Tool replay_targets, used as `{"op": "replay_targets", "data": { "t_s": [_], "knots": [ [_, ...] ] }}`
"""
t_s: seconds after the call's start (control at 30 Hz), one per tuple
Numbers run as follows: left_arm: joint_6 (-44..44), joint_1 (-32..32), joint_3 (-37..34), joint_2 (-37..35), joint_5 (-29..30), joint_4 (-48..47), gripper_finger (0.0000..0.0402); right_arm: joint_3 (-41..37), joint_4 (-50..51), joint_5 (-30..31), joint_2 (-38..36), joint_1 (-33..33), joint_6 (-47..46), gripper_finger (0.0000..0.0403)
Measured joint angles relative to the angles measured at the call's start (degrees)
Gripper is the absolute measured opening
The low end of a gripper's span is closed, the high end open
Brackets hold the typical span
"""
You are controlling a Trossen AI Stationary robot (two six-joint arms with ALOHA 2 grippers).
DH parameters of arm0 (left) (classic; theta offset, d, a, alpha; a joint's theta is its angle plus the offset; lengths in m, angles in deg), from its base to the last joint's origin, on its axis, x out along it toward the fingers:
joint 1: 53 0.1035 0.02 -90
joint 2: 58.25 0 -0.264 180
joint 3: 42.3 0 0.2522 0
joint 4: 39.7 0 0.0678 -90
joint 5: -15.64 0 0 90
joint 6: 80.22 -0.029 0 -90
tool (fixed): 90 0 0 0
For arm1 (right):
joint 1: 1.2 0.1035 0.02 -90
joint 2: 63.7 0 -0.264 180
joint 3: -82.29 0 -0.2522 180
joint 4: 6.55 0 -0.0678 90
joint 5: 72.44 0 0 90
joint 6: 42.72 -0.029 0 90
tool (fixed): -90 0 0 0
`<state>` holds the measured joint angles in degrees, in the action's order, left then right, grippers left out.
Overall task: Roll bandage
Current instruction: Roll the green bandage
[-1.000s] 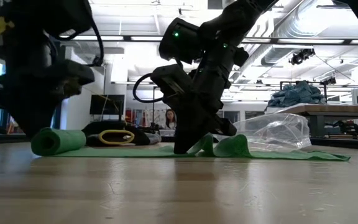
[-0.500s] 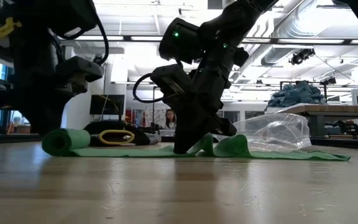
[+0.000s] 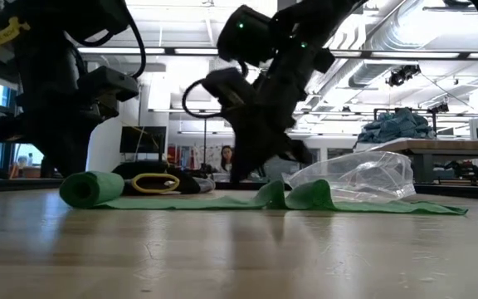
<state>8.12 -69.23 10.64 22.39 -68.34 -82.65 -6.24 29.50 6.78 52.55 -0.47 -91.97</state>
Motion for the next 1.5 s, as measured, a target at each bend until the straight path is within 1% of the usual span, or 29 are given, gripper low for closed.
{"op": "replay_targets", "data": {
  "t_s": [0.13, 0.2, 0.27, 0.4, 0.5, 0.67, 1.07, 1.17, 1.27, 1.4, 1.5],
  "knots": [
    [-0.07, 0.00, 0.02, 0.00, 0.00, -0.02, 0.0000, 0.14, -11.86, 0.52, 1.07, -0.01, -3.40, 0.0000],
    [-0.04, 0.00, 0.02, 0.00, -0.02, -0.01, 0.0000, 0.17, -15.15, 0.11, 2.01, 0.00, -4.95, 0.0000],
    [-0.04, 0.00, 0.02, 0.00, -0.04, 0.15, 0.0000, 0.17, -16.14, -0.08, 3.00, 0.00, -6.20, 0.0000],
    [-0.04, 0.04, 0.02, 0.00, -0.04, 0.14, 0.0000, 0.17, -16.84, -3.28, 4.68, 0.24, -6.43, 0.0000],
    [-0.06, 0.04, 0.02, 0.00, -0.06, 0.41, 0.0000, 0.15, -17.57, -4.38, 6.03, 0.78, -7.50, 0.0000],
    [-0.01, 0.04, 0.02, 0.00, -0.34, 0.61, 0.0000, 0.20, -19.03, -4.19, 5.91, 1.37, -8.63, 0.0000],
    [0.02, 0.04, 0.02, 0.00, -1.01, 0.87, 0.0000, 0.20, -19.72, -0.14, 5.90, 1.76, -10.15, 0.0000],
    [0.02, 0.04, 0.02, 0.00, -1.34, 0.87, 0.0000, 1.36, -18.92, 1.95, 5.90, 2.01, -7.34, 0.0000],
    [0.02, 0.04, 0.02, 0.00, -1.48, 0.85, 0.0000, 5.32, -15.42, 3.48, 5.89, 2.03, -0.21, 0.0000],
    [0.01, 0.04, 0.02, 0.00, -1.94, 0.85, 0.0000, 9.78, -5.34, 5.02, 5.87, 2.01, 12.04, 0.0000],
    [-0.18, 0.03, 0.02, 0.00, -1.88, 0.85, 0.0000, 9.59, -5.10, 4.96, 5.86, 2.01, 16.14, 0.0000]
  ]
}}
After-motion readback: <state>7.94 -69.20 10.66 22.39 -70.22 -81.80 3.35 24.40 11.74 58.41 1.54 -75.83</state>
